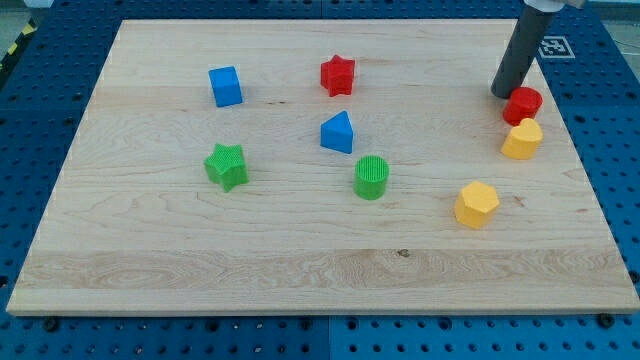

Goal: Move the red circle to the top of the yellow heart

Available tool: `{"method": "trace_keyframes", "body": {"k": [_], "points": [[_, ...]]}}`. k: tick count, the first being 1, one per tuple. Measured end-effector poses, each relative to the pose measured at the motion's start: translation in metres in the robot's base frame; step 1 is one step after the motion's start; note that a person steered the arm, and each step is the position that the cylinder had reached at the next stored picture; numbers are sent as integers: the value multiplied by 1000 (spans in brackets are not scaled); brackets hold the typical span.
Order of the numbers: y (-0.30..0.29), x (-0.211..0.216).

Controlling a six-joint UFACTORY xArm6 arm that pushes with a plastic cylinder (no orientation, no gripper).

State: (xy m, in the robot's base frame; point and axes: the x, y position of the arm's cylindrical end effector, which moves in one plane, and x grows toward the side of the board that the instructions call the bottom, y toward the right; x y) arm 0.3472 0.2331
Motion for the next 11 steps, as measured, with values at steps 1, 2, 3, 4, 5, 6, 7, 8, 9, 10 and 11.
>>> {"method": "trace_keyframes", "body": {"k": [1, 2, 3, 4, 5, 6, 7, 8, 9, 10, 11], "points": [[-19, 0], [-32, 0], [-18, -1], [13, -11], [25, 0], [25, 24], [25, 24], [25, 24], [-3, 22], [-41, 27], [-40, 31]]}}
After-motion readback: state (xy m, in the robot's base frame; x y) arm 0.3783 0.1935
